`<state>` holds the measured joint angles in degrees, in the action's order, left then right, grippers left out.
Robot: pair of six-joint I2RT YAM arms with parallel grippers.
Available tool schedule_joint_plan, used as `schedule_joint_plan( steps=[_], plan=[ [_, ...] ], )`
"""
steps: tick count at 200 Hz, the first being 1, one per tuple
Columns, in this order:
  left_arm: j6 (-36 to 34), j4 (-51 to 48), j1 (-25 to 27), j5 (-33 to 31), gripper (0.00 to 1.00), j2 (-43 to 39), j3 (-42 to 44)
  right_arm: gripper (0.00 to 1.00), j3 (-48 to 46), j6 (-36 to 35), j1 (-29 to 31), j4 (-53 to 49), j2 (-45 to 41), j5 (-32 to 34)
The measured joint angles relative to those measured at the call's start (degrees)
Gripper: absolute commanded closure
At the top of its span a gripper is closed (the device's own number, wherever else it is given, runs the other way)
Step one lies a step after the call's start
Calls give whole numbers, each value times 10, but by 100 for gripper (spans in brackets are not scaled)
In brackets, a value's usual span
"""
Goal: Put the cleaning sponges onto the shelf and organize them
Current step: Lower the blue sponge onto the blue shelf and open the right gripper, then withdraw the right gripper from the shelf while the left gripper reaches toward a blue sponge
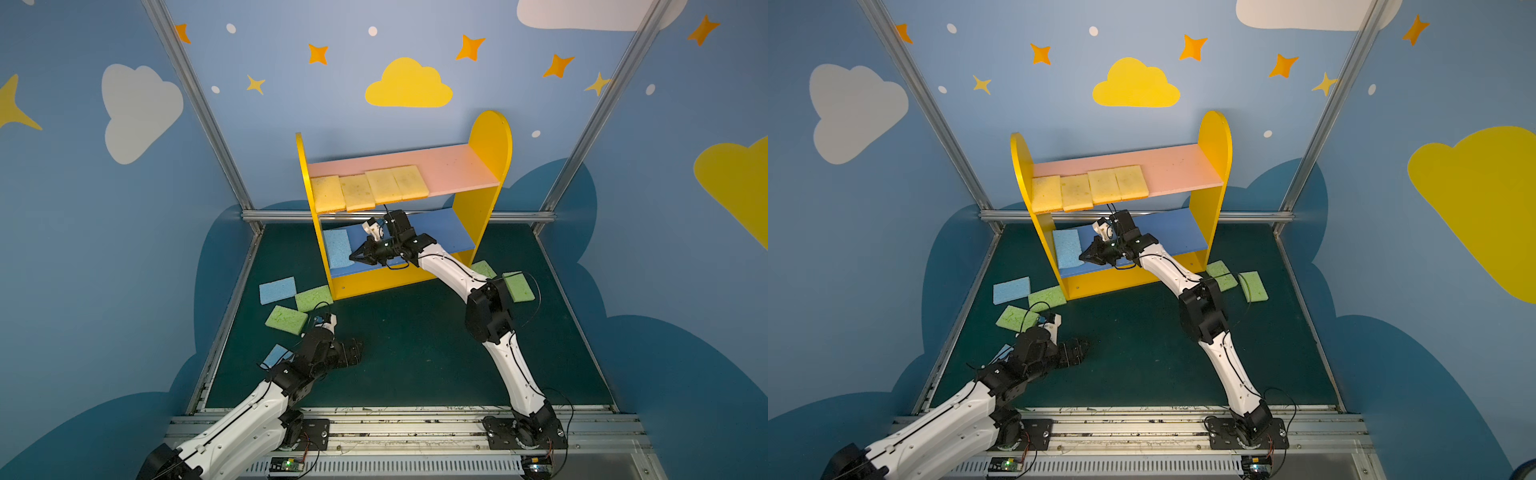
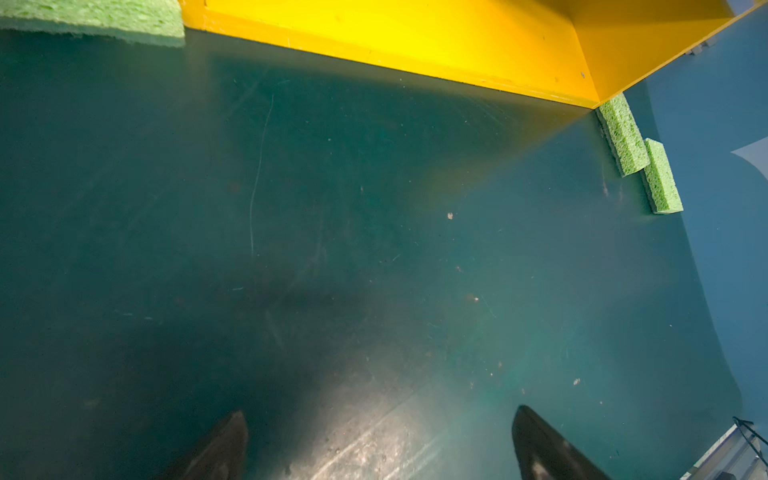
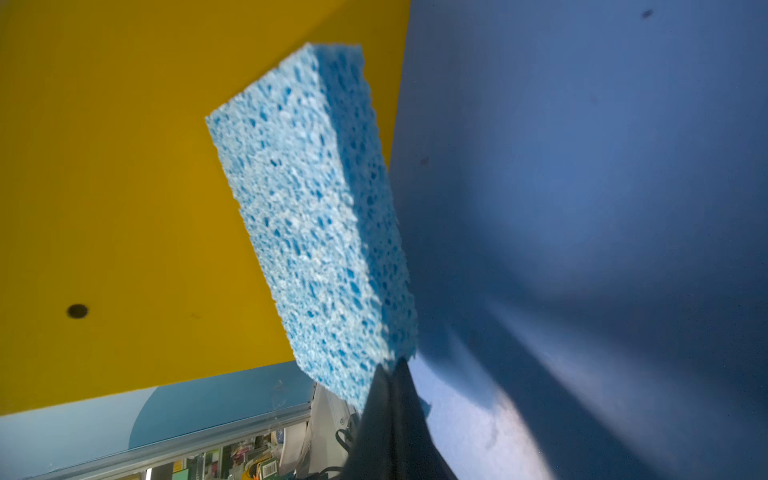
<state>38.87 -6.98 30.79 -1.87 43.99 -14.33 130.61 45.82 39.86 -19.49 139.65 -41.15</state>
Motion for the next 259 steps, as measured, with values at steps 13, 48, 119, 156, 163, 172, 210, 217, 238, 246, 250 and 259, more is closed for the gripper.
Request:
schedule_joint_plan(
  steps=[13,48,119,156,163,172,210,217,238,246,250,259],
  plan=[
    [0,-1,0,0,1,-2,0,100,2,-5,0,-5,0,4],
    [0,-3,0,0,1,-1,0,100,3,-15,0,-19,0,13],
    [7,-13,0,-3,0,-23,0,61,3,-26,0,-23,2,8],
    [15,-43,-18,-7,1,-52,-15,59,-2,-25,0,-16,1,-1],
    [15,-52,-26,-7,3,-57,-22,56,-8,-25,-1,-11,-1,-1],
    [15,-63,-38,-6,8,-64,-31,52,-24,-26,-2,2,-7,-5],
    [17,-88,-112,7,33,-75,-68,45,-128,-35,-7,29,-79,-10],
    [17,-91,-126,9,33,-72,-74,45,-148,-38,-8,31,-94,-10],
    [17,-100,-169,7,33,-52,-91,45,-210,-53,-11,39,-146,-9],
    [17,-102,-184,5,32,-41,-96,45,-231,-59,-12,40,-167,-9],
    [17,-102,-191,2,32,-36,-97,45,-243,-60,-12,40,-178,-8],
    [17,-104,-207,-3,31,-27,-100,46,-268,-64,-15,43,-201,-7]
  ],
)
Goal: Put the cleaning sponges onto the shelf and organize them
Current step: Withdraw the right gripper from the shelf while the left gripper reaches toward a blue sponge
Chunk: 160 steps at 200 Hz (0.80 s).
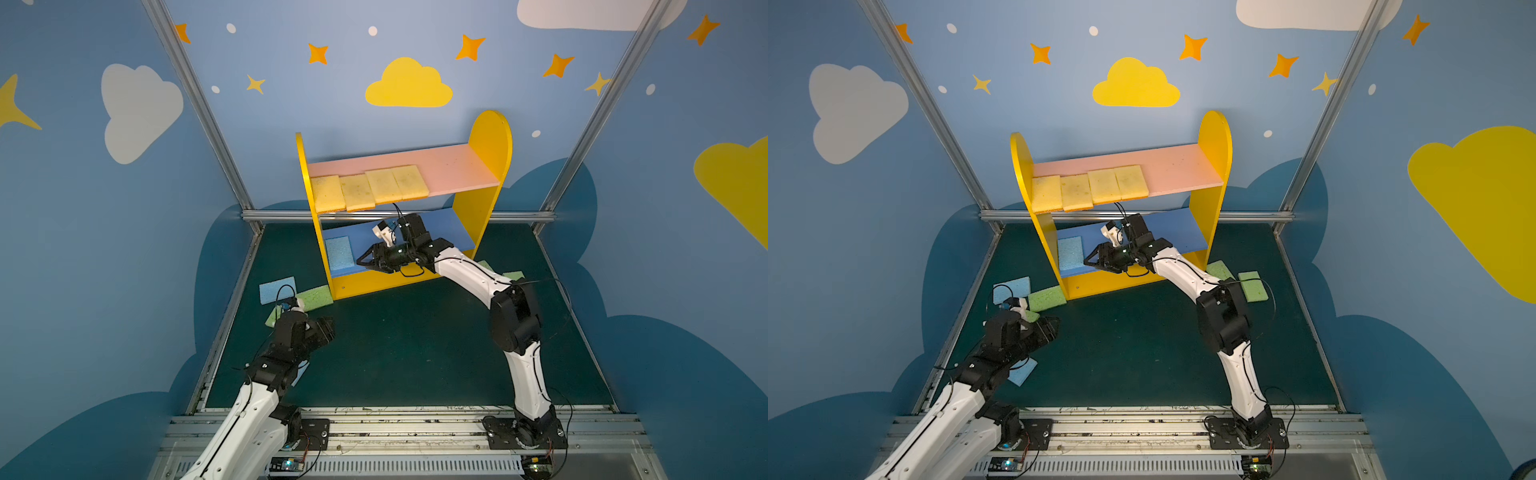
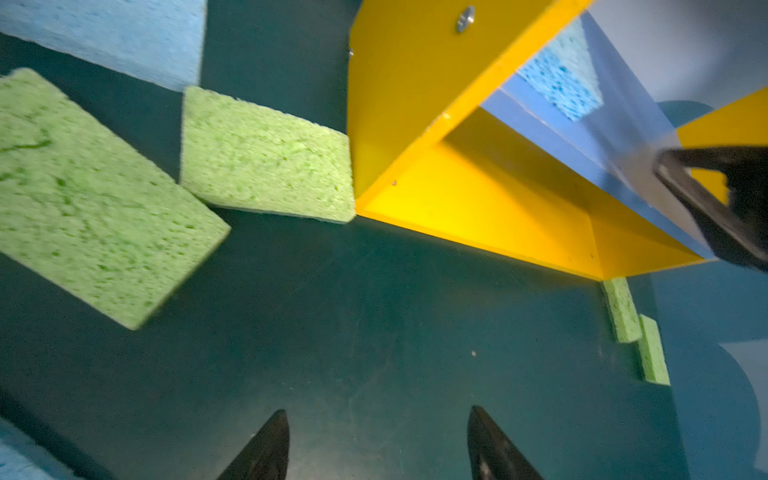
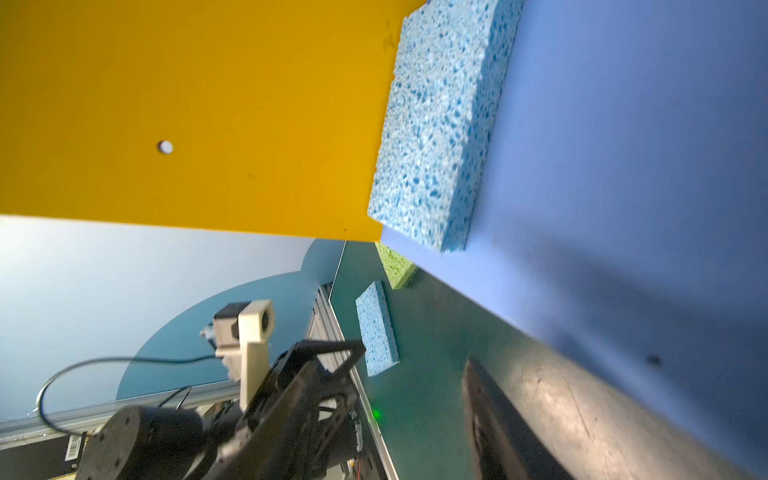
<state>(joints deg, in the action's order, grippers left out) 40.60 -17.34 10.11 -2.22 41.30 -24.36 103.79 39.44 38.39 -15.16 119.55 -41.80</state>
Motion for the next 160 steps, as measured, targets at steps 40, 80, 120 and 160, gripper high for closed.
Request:
schedule_joint_plan(
  steps=[40,80,120,160],
  plan=[
    [6,20,-73,-23,27,50,-1,49,-146,-10,-13,36,-101,1],
    [12,74,-147,-16,23,129,-1,49,-233,-13,-35,39,-123,2],
    [13,109,-169,-10,19,195,-4,51,-313,-20,-42,45,-145,1],
    [17,111,-171,-28,11,235,-53,53,-335,-25,-42,52,-147,-9]
  ],
)
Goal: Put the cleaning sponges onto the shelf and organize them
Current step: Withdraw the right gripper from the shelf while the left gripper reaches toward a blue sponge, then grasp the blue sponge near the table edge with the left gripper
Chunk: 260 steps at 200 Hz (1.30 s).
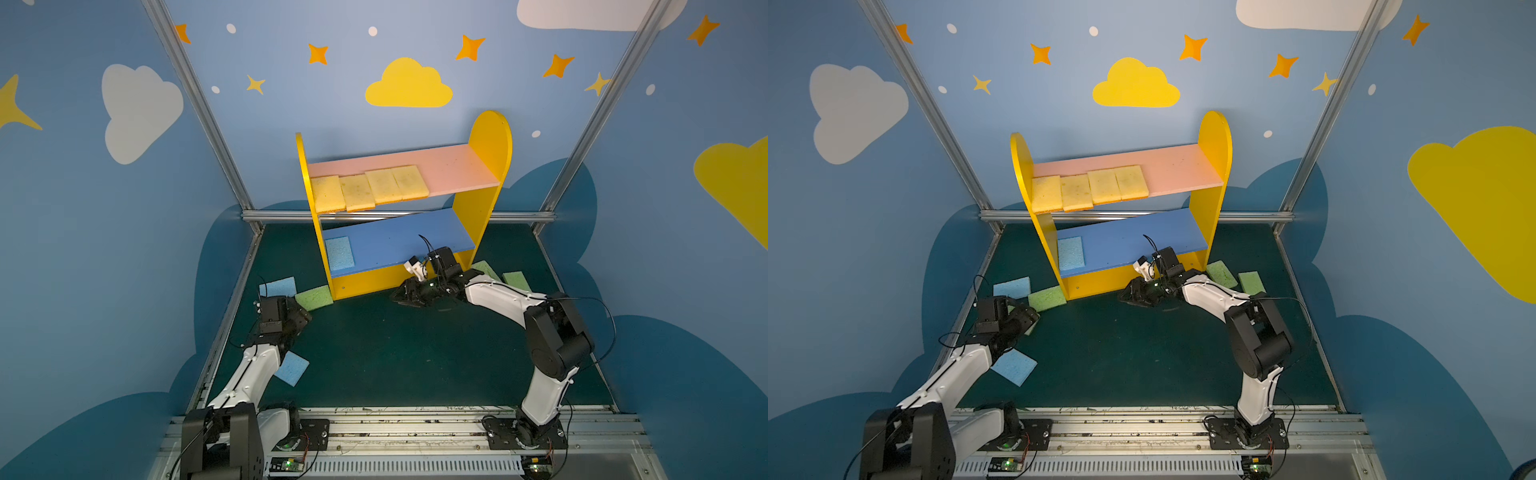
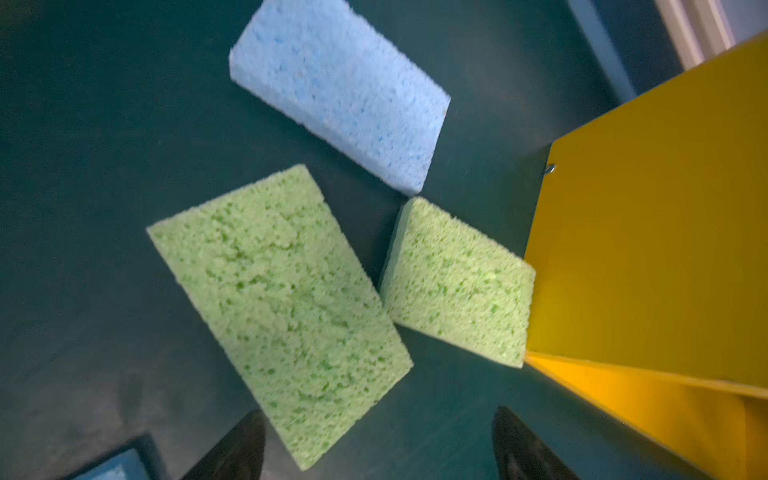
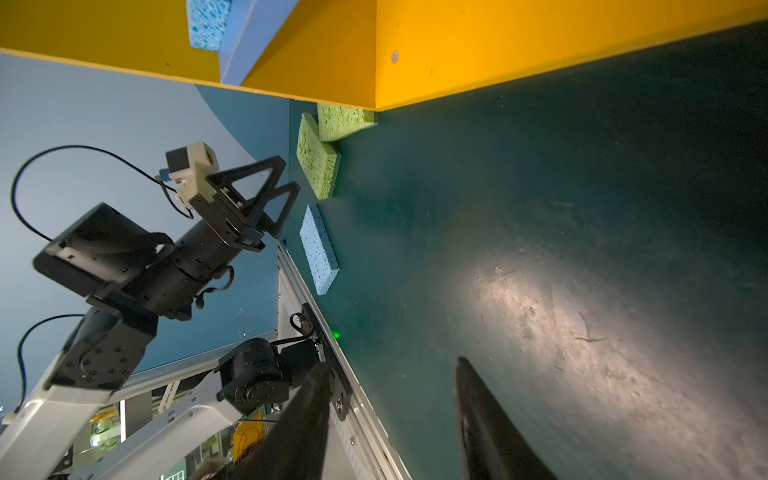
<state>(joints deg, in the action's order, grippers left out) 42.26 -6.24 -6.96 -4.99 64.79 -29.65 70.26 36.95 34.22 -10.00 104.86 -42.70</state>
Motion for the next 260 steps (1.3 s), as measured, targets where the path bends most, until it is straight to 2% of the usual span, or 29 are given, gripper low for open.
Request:
schedule_joint_plan(
  steps=[22,59,121,146,175,260],
  plan=[
    [0,-2,-9,-12,10,41,-58,53,-13,-2,0,5,0,-5],
    [-12,-29,-50,-6,8,165,-195,52,-38,-14,0,7,-9,-2],
    [-75,-178,-129,43,6,368,-412,52,-38,-21,0,12,-41,0],
    [-104,-230,-152,55,5,418,-463,51,-39,-21,0,13,-41,0],
    [-134,-271,-154,59,2,472,-518,50,-38,-19,0,15,-41,-1],
    [-166,-313,-150,50,2,535,-558,50,-39,-18,-1,17,-41,-2]
  ],
)
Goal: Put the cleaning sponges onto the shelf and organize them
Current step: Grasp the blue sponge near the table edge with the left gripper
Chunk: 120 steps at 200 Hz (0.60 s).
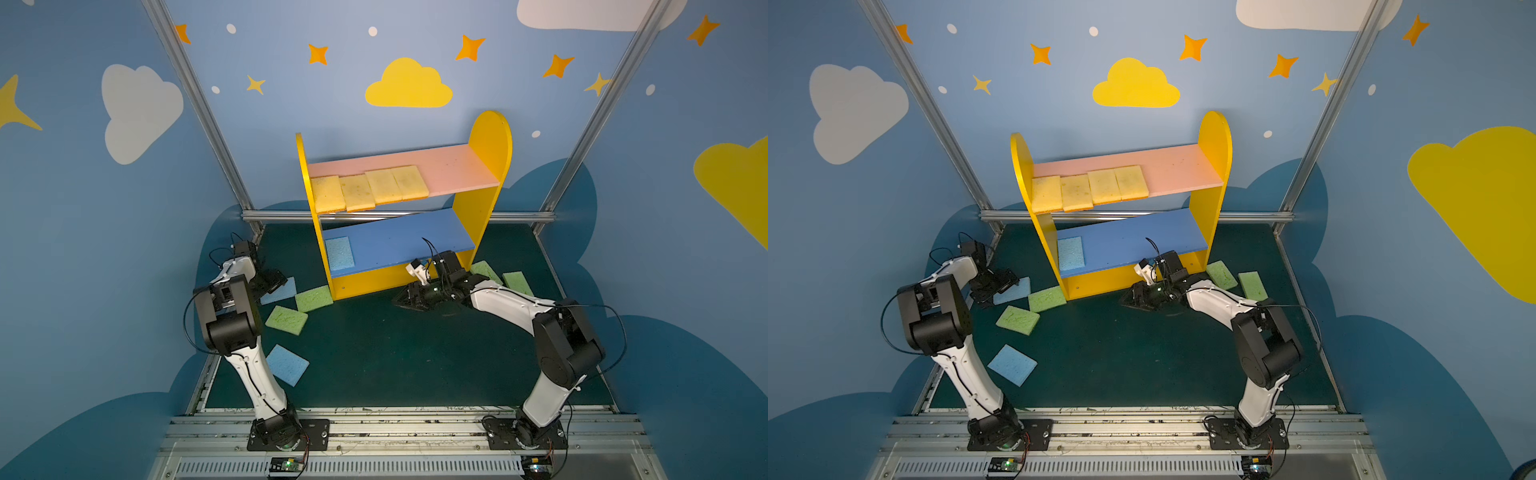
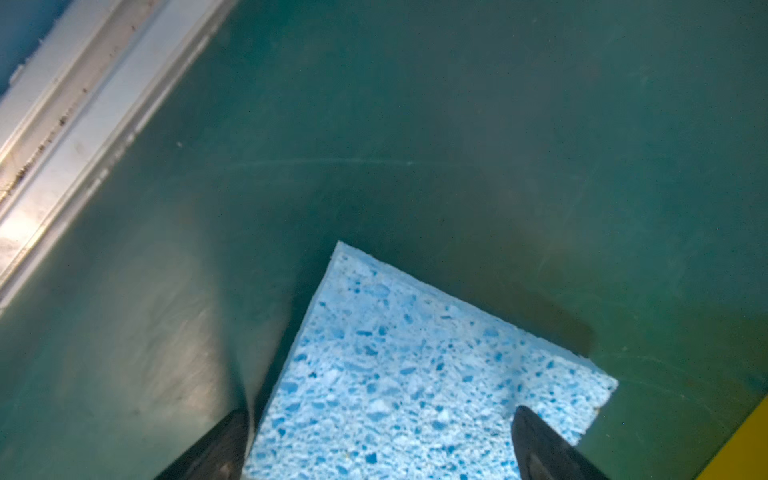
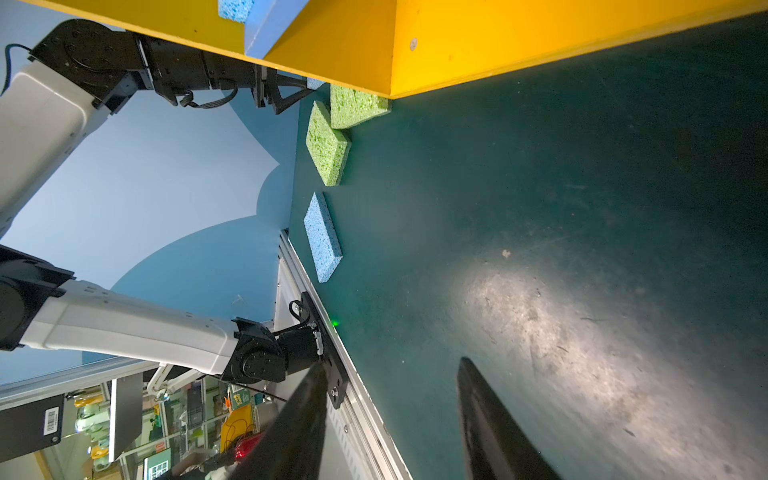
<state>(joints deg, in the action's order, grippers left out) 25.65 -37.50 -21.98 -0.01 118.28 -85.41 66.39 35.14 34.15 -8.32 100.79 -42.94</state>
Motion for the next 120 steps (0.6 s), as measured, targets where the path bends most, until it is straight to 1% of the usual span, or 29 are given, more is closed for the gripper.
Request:
schedule_joint_plan(
  steps=[34,47,58,71,93,120],
  plan=[
    [-2,0,0,-2,5,1,0,50,0,0,0,0,2,0],
    [-2,1,1,-4,14,2,0,51,0,0,0,0,3,0],
    [-3,5,1,-9,31,2,3,51,0,0,-1,0,3,0],
    [-7,14,0,-16,41,1,9,51,0,0,-2,0,3,0],
    [-8,29,-3,-19,53,-5,23,51,0,0,-2,0,3,0],
    [-10,47,-3,-22,62,-16,41,51,0,0,-2,0,3,0]
  ],
)
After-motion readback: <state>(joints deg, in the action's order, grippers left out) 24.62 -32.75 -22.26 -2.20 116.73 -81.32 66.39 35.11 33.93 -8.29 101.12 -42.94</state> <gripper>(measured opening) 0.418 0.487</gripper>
